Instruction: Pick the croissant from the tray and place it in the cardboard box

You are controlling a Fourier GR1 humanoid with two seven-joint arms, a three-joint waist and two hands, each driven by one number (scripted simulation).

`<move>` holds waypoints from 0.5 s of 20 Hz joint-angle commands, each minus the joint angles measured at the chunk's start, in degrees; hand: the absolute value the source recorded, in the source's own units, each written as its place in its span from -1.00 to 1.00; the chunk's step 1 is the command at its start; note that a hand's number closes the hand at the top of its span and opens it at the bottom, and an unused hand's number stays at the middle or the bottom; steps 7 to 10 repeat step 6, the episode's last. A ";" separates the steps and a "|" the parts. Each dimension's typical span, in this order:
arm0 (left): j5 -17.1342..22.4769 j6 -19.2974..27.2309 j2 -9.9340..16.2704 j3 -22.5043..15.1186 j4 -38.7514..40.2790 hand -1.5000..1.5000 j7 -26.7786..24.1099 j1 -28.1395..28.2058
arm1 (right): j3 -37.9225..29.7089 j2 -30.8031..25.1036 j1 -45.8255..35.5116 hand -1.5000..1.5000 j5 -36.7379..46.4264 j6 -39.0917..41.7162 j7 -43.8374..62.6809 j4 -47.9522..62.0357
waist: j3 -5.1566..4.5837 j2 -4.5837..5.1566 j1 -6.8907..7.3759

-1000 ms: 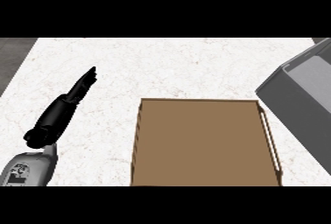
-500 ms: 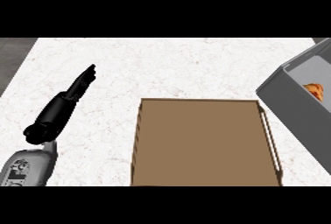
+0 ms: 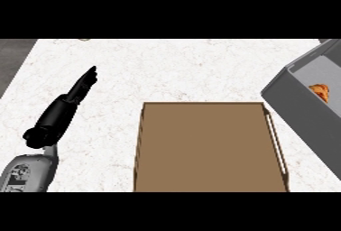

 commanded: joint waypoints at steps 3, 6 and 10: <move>0.89 -1.67 1.01 0.74 0.52 0.00 0.80 -1.21 | -10.64 -4.43 1.55 -1.00 -9.41 -1.59 3.21 5.39 | -0.04 0.40 0.61; -0.05 -1.27 1.29 0.92 1.13 0.00 -0.29 -2.04 | -12.34 -6.07 3.62 -1.00 -11.01 -3.64 -0.51 5.71 | 0.06 0.85 1.38; -0.05 -1.27 1.29 0.92 1.13 0.00 -0.29 -2.04 | -12.34 -6.07 3.62 -1.00 -11.01 -3.64 -0.51 5.71 | 0.06 0.85 1.38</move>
